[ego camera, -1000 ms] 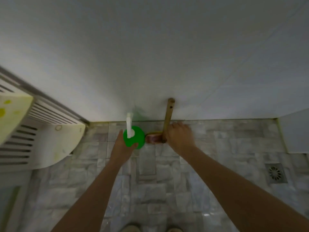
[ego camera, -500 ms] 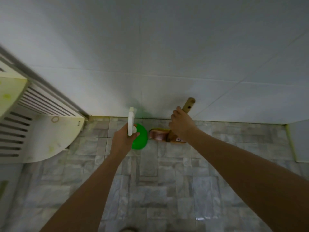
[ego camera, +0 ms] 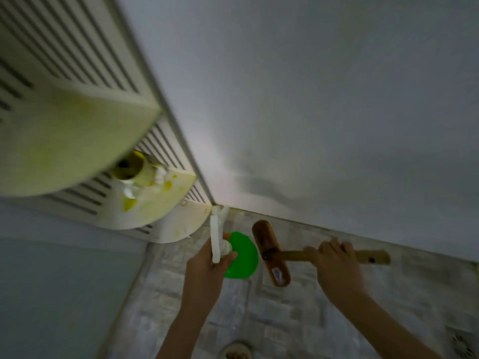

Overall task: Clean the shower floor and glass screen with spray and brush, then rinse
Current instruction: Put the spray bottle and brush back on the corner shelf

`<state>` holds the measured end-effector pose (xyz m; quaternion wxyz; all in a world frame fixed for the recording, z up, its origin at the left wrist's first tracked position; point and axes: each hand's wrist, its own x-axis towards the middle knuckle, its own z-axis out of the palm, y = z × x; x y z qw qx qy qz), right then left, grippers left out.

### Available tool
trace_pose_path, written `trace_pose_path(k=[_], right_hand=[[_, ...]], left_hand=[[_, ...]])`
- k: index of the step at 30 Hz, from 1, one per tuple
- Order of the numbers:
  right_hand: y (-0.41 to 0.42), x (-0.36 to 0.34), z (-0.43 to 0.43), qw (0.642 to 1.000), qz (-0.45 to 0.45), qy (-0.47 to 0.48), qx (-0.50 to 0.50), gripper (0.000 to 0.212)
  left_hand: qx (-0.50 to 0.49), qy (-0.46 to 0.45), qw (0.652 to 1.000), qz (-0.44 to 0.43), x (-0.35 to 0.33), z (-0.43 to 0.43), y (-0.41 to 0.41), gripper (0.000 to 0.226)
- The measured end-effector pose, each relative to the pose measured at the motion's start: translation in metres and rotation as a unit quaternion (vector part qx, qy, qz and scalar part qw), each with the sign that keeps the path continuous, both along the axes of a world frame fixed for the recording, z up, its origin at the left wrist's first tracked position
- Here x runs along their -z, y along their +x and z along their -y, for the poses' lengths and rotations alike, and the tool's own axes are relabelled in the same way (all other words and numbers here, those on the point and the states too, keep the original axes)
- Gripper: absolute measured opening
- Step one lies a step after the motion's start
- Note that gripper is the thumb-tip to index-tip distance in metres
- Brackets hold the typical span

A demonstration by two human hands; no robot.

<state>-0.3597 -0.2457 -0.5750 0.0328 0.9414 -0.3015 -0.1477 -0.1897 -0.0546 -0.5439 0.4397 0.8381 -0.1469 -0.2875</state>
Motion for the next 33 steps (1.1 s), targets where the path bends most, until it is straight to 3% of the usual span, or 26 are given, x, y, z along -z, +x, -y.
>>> trace_pose_path(k=[5, 12, 15, 22, 26, 33], right_hand=[[0.029, -0.076, -0.038, 0.997, 0.060, 0.050, 0.013, 0.042], [0.100, -0.193, -0.071, 0.990, 0.104, 0.101, 0.003, 0.033], [0.120, -0.240, -0.070, 0.978, 0.108, 0.177, 0.006, 0.037], [0.155, -0.342, -0.080, 0.955, 0.143, 0.261, 0.006, 0.028], [0.196, -0.353, -0.089, 0.950, 0.158, 0.267, 0.012, 0.023], [0.264, -0.334, -0.108, 0.954, 0.144, 0.262, 0.004, 0.027]], left_hand=[[-0.042, -0.023, 0.999, 0.017, -0.108, -0.053, 0.013, 0.038], [-0.080, -0.049, 0.990, 0.104, -0.276, -0.107, 0.040, 0.044], [-0.068, -0.068, 0.984, 0.148, -0.347, -0.119, 0.056, 0.051], [-0.046, -0.130, 0.969, 0.203, -0.499, -0.133, 0.095, 0.036], [-0.067, -0.176, 0.959, 0.209, -0.545, -0.121, 0.126, 0.034], [-0.064, -0.157, 0.954, 0.248, -0.559, -0.086, 0.190, 0.032]])
